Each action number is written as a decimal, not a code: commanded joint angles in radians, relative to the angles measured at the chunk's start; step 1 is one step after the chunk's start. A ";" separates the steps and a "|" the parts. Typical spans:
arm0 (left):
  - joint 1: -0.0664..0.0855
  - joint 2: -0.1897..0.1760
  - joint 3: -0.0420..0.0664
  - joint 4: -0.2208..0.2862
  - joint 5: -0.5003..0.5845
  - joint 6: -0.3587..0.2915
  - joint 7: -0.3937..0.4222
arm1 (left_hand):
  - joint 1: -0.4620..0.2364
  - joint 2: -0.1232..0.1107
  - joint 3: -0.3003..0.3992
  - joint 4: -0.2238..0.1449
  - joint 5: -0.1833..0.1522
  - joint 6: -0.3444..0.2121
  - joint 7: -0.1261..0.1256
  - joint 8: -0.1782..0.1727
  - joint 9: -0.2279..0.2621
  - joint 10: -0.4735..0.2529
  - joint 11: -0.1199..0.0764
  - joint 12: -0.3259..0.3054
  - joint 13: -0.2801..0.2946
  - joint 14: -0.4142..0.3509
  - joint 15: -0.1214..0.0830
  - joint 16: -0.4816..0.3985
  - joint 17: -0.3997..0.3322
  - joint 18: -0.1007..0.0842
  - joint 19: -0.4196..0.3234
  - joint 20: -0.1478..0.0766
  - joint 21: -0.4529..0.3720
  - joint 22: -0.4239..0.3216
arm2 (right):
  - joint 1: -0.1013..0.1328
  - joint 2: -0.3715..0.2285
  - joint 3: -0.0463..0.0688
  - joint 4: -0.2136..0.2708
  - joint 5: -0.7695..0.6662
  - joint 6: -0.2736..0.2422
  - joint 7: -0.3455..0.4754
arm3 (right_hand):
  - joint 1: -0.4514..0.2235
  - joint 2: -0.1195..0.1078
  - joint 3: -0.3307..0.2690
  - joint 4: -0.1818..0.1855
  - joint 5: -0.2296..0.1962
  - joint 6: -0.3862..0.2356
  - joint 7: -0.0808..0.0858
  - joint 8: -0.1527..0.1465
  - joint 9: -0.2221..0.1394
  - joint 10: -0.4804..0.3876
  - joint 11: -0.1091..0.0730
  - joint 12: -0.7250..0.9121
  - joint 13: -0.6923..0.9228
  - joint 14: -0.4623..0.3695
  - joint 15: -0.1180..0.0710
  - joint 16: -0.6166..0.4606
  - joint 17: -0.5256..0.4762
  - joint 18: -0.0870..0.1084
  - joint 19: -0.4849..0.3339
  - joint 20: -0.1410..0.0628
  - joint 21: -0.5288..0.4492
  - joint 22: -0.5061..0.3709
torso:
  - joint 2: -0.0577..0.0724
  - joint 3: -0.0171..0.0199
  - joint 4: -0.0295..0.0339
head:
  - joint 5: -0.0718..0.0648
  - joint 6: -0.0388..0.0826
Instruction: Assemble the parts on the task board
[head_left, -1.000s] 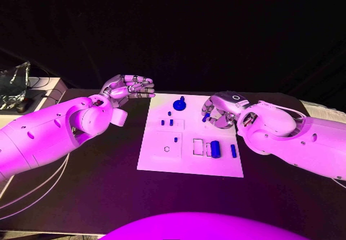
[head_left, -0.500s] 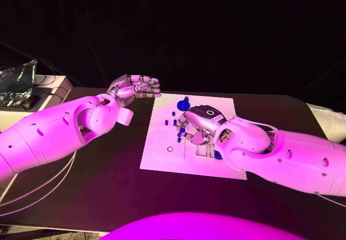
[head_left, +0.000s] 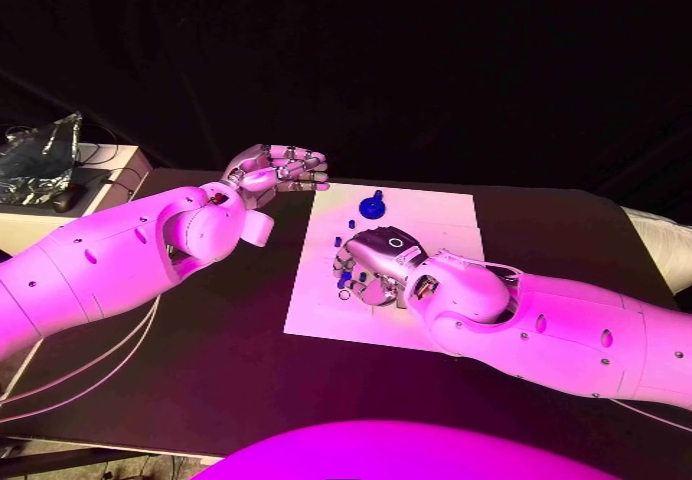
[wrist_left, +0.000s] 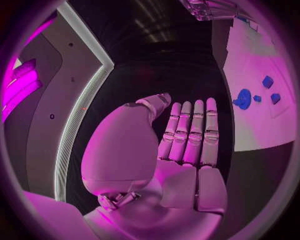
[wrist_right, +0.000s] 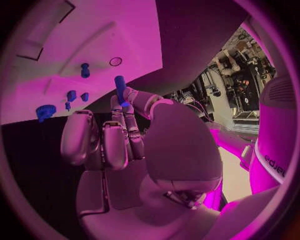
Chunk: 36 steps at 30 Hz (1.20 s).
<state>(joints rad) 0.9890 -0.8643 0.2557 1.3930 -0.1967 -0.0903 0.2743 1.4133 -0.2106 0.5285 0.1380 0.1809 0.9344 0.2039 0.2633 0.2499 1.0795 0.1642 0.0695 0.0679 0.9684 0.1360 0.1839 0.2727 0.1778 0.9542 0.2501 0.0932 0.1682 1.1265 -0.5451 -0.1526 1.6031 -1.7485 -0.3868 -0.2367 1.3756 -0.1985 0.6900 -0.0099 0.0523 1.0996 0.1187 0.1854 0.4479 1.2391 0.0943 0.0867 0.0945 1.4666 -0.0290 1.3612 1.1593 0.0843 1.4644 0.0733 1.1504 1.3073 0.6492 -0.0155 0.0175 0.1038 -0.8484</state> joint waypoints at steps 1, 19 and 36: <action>0.000 0.001 0.001 0.004 0.007 0.009 0.015 | 0.003 -0.001 -0.005 -0.001 0.004 -0.002 0.001 -0.005 -0.001 -0.001 0.000 -0.001 0.001 0.006 0.000 -0.006 0.001 0.007 0.008 0.002 -0.006 -0.001 | -0.006 0.010 -0.002 -0.016 -0.047 0.014 -0.016 | 0.037 0.038 0.007 -0.002 0.005 0.004 0.000 0.005 0.002 0.046 -0.044 0.013 0.039 0.029 -0.003 0.003 0.000 -0.008 0.013 -0.009 -0.003 0.069 | 0.001 -0.0002 0.0000 | 0.005 -0.005; 0.000 -0.003 0.001 0.006 0.007 0.008 0.014 | 0.003 -0.001 -0.005 -0.001 0.004 -0.002 0.001 -0.005 -0.001 -0.001 0.000 -0.001 0.001 0.006 0.000 -0.006 0.001 0.007 0.008 0.002 -0.006 -0.001 | -0.028 0.027 -0.008 -0.036 -0.055 0.040 -0.012 | 0.037 0.037 0.008 -0.004 0.006 0.004 0.001 0.005 0.002 0.046 -0.044 0.013 0.040 0.029 -0.003 0.003 -0.001 -0.008 0.012 -0.009 -0.004 0.069 | -0.001 0.0015 -0.0016 | 0.019 -0.022; 0.000 -0.006 0.001 0.007 0.007 0.008 0.013 | 0.005 -0.001 -0.007 -0.001 0.004 -0.004 0.001 -0.007 -0.002 0.000 -0.001 -0.001 0.001 0.008 0.000 -0.009 0.002 0.007 0.012 0.001 -0.010 -0.006 | -0.031 0.028 -0.009 -0.047 -0.055 0.065 -0.014 | 0.036 0.037 0.009 -0.005 0.007 0.004 0.001 0.005 0.002 0.046 -0.044 0.013 0.041 0.029 -0.003 0.003 -0.001 -0.008 0.013 -0.009 -0.002 0.070 | 0.000 0.0012 -0.0017 | 0.018 -0.024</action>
<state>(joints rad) 0.9890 -0.8706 0.2557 1.3964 -0.1956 -0.0903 0.2747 1.4134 -0.2107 0.5285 0.1380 0.1808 0.9344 0.2039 0.2585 0.2484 1.0795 0.1642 0.0695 0.0678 0.9684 0.1360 0.1778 0.2743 0.1779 0.9615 0.2504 0.0862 0.1630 1.0969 -0.5182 -0.1613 1.5571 -1.7896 -0.3446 -0.2496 1.3757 -0.1986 0.6912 -0.0141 0.0573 1.0996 0.1186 0.1853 0.4486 1.2388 0.0940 0.0867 0.0945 1.4665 -0.0288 1.3612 1.1593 0.0843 1.4680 0.0698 1.1504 1.3078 0.6484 -0.0141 0.0156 0.1218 -0.8725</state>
